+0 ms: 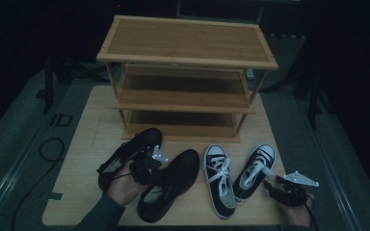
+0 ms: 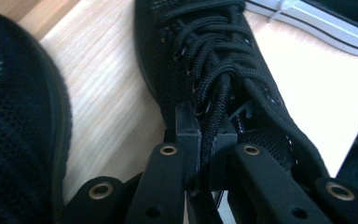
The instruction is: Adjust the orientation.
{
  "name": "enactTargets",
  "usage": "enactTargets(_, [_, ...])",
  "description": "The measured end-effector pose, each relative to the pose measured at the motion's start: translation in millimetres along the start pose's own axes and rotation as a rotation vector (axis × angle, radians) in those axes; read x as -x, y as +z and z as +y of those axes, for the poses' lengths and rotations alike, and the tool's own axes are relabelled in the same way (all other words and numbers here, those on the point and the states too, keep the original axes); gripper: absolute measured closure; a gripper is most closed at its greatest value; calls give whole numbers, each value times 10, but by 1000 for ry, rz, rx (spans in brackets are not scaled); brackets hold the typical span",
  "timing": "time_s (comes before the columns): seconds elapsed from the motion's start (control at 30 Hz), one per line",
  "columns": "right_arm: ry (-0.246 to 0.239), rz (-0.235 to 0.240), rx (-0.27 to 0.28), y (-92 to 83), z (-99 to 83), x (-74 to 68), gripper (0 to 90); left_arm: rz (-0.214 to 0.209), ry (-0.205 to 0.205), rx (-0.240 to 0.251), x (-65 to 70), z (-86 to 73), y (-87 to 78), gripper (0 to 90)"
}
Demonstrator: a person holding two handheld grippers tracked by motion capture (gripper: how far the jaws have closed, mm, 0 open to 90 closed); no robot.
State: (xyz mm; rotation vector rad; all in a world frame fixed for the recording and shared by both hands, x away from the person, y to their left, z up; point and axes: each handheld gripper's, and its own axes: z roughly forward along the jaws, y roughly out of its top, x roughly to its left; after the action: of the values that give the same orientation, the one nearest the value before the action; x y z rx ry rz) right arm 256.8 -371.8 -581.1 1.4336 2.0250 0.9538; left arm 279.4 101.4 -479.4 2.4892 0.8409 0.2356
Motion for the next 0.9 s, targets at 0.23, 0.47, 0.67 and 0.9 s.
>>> enactTargets(0.23, [0,0,0,0,0,0,421,35,-55,19,-145,-108,-56,870])
enactTargets(0.47, [0,-2,0,-1,0,-2,420,77,-119,38,-307,-241,-130,869])
enactTargets(0.67, [0,-2,0,0,0,-2,420,87,-150,46,-411,-341,-185,868])
enactTargets(0.9, [1,-2,0,-1,-1,-3,420,104,-151,42,-463,-398,-242,865])
